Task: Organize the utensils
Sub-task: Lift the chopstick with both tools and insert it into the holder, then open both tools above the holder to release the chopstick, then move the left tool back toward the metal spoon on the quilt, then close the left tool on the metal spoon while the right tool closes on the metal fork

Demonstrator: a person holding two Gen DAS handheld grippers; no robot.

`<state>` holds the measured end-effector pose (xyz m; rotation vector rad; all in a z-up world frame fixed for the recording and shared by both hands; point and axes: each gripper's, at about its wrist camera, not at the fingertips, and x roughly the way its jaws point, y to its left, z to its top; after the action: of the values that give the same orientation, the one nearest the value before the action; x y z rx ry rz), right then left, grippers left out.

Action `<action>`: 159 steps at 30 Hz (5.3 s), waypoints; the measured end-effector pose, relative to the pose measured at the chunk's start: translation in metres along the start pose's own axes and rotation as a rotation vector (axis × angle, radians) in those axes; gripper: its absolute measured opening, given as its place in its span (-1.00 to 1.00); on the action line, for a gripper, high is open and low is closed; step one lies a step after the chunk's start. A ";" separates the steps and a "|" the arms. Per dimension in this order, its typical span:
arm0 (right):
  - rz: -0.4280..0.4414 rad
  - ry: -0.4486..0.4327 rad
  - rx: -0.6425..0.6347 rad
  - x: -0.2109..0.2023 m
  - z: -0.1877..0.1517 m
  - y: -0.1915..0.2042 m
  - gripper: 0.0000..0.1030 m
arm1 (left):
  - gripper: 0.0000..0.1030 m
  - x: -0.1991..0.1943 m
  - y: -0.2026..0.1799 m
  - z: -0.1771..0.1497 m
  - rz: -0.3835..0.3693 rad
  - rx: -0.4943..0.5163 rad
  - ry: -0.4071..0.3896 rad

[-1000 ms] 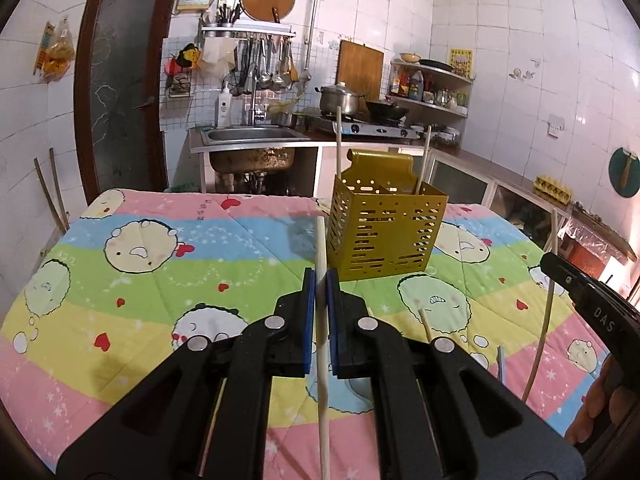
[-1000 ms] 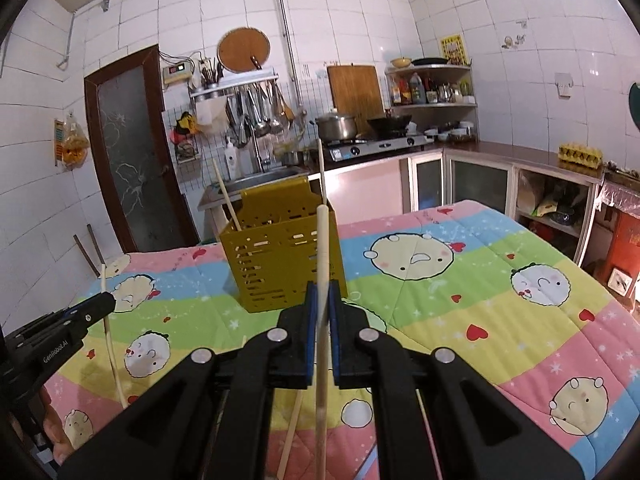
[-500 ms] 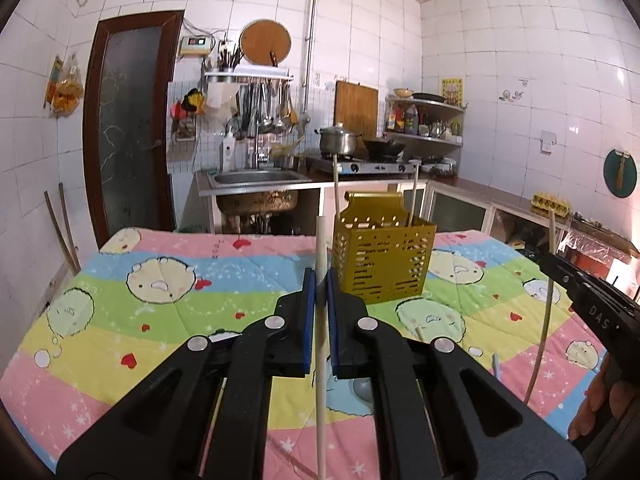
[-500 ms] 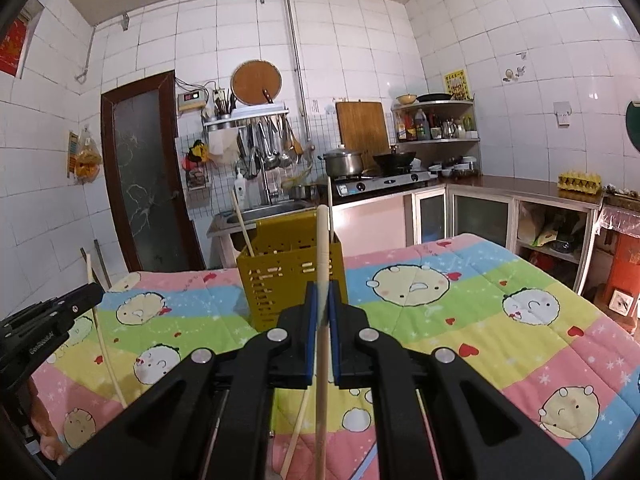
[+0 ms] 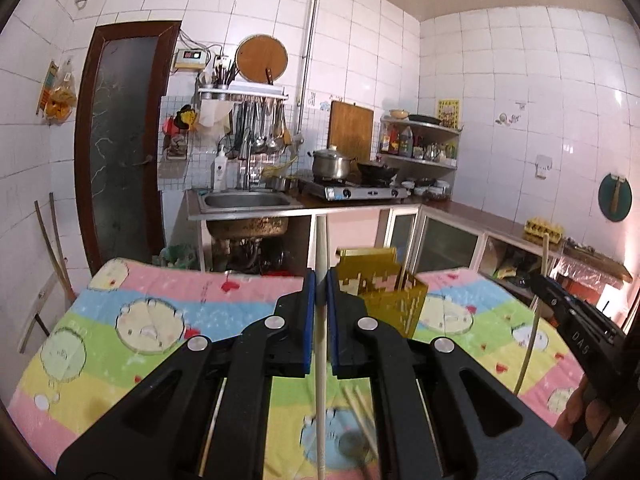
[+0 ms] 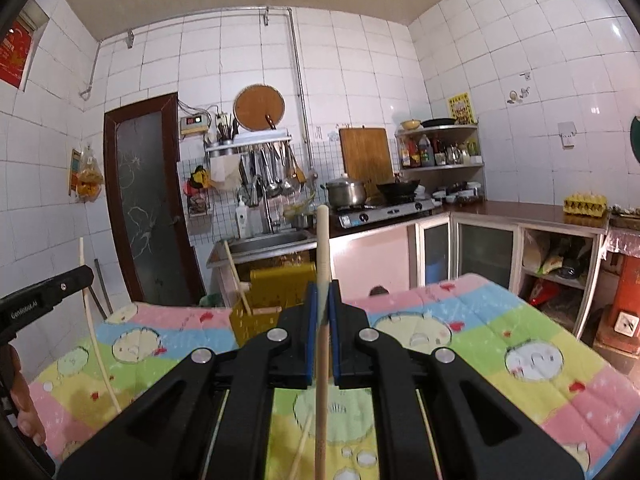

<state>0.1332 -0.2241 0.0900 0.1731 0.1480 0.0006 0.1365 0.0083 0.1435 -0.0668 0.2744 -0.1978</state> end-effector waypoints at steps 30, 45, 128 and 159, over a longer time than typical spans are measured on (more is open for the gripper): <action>0.045 -0.155 -0.037 0.218 0.060 0.003 -0.89 | -0.91 0.232 -0.033 0.064 0.005 -0.014 -0.043; 0.099 -0.013 -0.026 0.214 0.026 -0.019 -0.05 | 0.20 0.198 -0.028 0.048 0.117 0.017 -0.045; -0.307 0.681 -0.040 0.070 -0.152 -0.038 0.06 | 0.49 0.116 -0.022 -0.180 0.080 0.015 0.674; -0.169 0.696 0.034 0.090 -0.144 -0.030 -0.83 | -0.32 0.138 -0.028 -0.168 0.047 -0.005 0.682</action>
<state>0.2005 -0.2280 -0.0682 0.1886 0.8574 -0.1105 0.2150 -0.0539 -0.0517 0.0044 0.9548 -0.1680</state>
